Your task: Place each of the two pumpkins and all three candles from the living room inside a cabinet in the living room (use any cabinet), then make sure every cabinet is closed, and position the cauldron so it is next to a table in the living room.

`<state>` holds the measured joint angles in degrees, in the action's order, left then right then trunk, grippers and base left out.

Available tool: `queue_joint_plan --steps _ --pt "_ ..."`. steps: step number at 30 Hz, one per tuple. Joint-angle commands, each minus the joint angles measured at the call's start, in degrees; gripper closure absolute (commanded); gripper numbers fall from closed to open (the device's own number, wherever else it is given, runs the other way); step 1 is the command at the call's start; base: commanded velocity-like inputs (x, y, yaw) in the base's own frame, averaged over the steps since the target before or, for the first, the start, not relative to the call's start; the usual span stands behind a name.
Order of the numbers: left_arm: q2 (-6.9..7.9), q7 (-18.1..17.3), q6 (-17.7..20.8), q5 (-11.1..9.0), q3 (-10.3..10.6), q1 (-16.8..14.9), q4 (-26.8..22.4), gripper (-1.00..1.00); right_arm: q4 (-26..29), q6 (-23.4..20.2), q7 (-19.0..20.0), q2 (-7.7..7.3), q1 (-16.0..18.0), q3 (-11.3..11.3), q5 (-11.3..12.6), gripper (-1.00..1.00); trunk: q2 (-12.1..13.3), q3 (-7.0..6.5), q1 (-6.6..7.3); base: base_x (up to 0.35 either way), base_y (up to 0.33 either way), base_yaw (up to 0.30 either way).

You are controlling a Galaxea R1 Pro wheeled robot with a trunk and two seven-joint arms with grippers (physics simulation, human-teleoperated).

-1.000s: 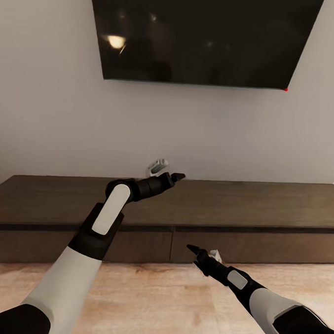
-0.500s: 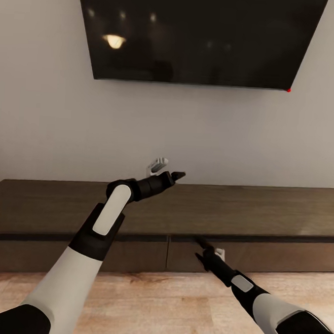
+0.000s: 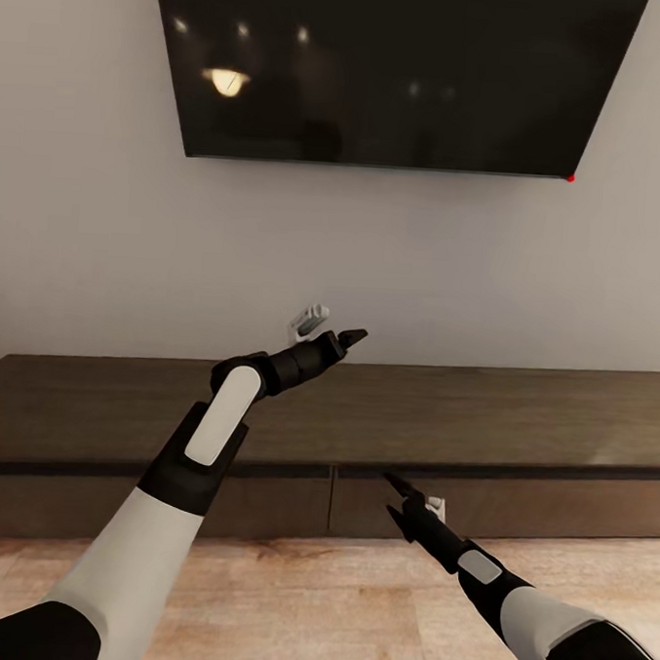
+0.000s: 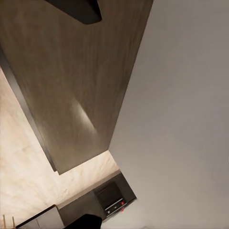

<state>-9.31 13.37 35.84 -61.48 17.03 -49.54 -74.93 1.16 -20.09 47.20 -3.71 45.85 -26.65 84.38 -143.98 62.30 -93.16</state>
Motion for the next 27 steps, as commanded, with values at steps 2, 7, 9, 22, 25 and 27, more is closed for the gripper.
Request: queue_joint_plan --steps 2,7,9,22,25,27 --pt "0.03 0.5 0.1 -0.6 0.1 -0.1 0.0 -1.00 0.0 -0.4 -0.1 0.01 0.0 -0.3 0.6 -1.00 0.0 0.05 0.01 0.024 0.000 0.000" --pt "0.05 0.5 0.0 -0.6 0.1 0.0 0.8 -1.00 0.1 -0.4 -0.3 0.06 0.0 -0.2 0.7 -1.00 0.0 0.05 0.01 0.190 -0.073 0.000" --pt "0.07 0.5 0.0 -0.6 0.1 0.0 1.3 -1.00 0.1 -0.4 -0.3 0.08 0.0 -0.2 0.7 -1.00 0.0 0.05 0.01 0.238 -0.103 0.000" --pt "0.08 0.4 -0.1 -0.6 0.1 0.0 1.9 -1.00 0.0 -0.5 3.6 0.37 -0.1 -0.2 0.7 -1.00 0.0 0.05 0.01 0.025 -0.011 0.000" --pt "0.08 0.4 -0.1 -0.6 0.1 0.0 1.9 -1.00 0.0 -0.5 3.6 0.37 -0.2 -0.2 0.7 -1.00 0.0 0.05 0.01 0.000 0.000 0.000" --pt "0.07 0.4 -0.1 -0.6 0.2 0.0 1.9 -1.00 0.0 -0.5 3.6 0.37 -0.2 -0.2 0.7 -1.00 0.0 0.05 0.01 0.000 0.000 0.000"
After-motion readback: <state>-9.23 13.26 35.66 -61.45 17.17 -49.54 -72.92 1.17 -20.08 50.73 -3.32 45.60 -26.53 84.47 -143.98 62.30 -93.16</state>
